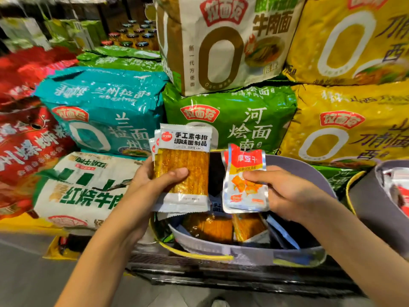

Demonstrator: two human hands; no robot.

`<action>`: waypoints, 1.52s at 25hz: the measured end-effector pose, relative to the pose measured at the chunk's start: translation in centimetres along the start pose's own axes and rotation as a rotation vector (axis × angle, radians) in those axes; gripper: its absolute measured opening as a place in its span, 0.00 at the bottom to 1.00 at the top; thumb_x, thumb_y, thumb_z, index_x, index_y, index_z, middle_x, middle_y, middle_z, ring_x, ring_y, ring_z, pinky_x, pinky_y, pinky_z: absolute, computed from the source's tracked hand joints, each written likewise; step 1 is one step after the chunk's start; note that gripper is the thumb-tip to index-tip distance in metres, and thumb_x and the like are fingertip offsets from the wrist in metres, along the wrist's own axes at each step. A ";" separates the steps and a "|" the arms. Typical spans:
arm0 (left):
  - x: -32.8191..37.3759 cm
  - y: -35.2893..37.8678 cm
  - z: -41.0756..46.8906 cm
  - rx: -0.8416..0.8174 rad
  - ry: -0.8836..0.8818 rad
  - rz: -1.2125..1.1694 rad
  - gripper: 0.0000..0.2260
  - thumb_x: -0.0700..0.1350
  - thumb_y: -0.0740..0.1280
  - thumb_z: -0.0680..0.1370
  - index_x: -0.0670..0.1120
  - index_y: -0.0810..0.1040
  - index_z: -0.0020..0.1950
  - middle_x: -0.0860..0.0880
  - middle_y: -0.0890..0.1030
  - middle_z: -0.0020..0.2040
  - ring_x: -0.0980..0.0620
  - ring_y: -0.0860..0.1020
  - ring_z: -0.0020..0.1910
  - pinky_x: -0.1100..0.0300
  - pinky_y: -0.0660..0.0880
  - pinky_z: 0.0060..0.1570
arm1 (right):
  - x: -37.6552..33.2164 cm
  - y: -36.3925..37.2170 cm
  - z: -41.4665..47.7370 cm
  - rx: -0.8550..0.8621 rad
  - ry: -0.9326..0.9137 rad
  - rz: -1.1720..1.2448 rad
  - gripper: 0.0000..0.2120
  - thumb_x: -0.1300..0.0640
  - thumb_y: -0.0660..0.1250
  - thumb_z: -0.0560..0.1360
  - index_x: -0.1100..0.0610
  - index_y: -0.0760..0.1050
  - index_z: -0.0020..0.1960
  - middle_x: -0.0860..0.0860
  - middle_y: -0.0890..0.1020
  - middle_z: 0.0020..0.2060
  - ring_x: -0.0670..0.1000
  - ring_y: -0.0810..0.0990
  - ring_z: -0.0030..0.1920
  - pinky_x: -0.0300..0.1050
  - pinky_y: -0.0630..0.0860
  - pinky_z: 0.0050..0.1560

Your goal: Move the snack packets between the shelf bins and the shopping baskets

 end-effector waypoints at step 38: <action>-37.5 29.5 -48.0 -1.398 -0.815 0.696 0.24 0.49 0.69 0.69 0.49 0.74 0.65 0.46 0.83 0.55 0.45 0.81 0.54 0.53 0.77 0.51 | 52.9 -12.5 -59.0 1.541 -0.386 1.094 0.19 0.62 0.68 0.66 0.63 0.76 0.57 0.57 0.85 0.43 0.55 0.85 0.40 0.49 0.82 0.39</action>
Point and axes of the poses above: each hand's wrist, its own z-axis towards the middle knuckle, its own y-axis out of the palm, x = y × z, the point moved 9 cm from there along z, towards the middle knuckle
